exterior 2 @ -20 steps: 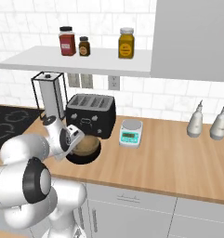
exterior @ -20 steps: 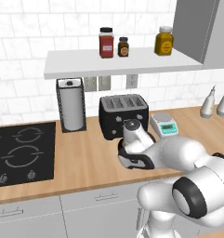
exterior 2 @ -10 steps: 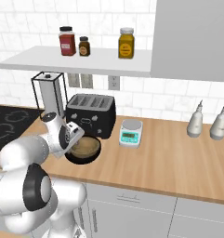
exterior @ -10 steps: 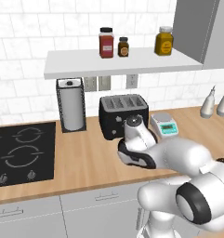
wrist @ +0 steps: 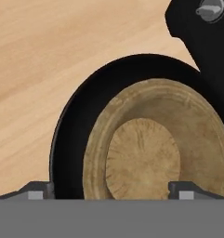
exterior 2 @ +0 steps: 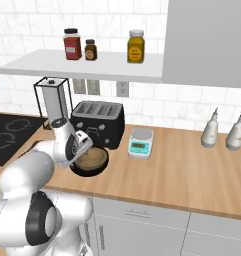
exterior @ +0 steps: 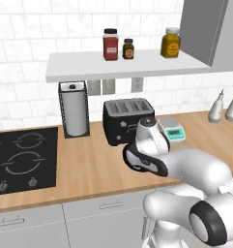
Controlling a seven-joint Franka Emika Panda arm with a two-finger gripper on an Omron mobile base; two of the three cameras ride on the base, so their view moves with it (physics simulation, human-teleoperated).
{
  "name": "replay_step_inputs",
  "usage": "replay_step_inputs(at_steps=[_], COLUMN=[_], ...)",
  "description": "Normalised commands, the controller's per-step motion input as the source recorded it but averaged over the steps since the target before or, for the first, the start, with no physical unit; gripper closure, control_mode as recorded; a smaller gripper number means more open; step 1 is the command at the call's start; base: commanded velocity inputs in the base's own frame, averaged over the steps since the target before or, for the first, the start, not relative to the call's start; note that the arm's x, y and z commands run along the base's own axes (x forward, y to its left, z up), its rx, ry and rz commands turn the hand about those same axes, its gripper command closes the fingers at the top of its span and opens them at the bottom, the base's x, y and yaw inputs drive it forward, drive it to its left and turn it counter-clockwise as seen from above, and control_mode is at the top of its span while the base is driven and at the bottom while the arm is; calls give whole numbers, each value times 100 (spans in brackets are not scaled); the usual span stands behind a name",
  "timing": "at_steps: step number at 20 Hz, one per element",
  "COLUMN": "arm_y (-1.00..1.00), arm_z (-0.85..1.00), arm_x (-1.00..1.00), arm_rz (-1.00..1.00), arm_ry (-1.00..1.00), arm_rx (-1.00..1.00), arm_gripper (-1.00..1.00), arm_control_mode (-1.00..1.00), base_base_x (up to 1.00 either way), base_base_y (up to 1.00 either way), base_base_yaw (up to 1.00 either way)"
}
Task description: Pick up the bowls on the counter and stack them on top of one another in the open cabinet. Place the smaller bowl on top of the larger bowl.
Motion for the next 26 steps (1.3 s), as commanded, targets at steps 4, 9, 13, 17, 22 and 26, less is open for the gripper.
replay_step_inputs(at_steps=[4,9,13,17,22,26], arm_y=[0,0,0,0,0,0], arm_z=[-58,-39,0,1,2,2], arm_x=[0,20,3,0,-10,-14], arm_rz=[2,1,1,0,0,0], arm_ry=[1,0,0,3,5,5], arm_rx=[0,0,0,0,0,1], arm_gripper=[-100,-100,-100,-100,-100,-100], arm_control_mode=[-100,-100,-100,-100,-100,-100], base_base_x=[0,0,0,0,0,0], base_base_y=[0,0,0,0,0,0], base_base_yaw=[0,0,0,0,0,0])
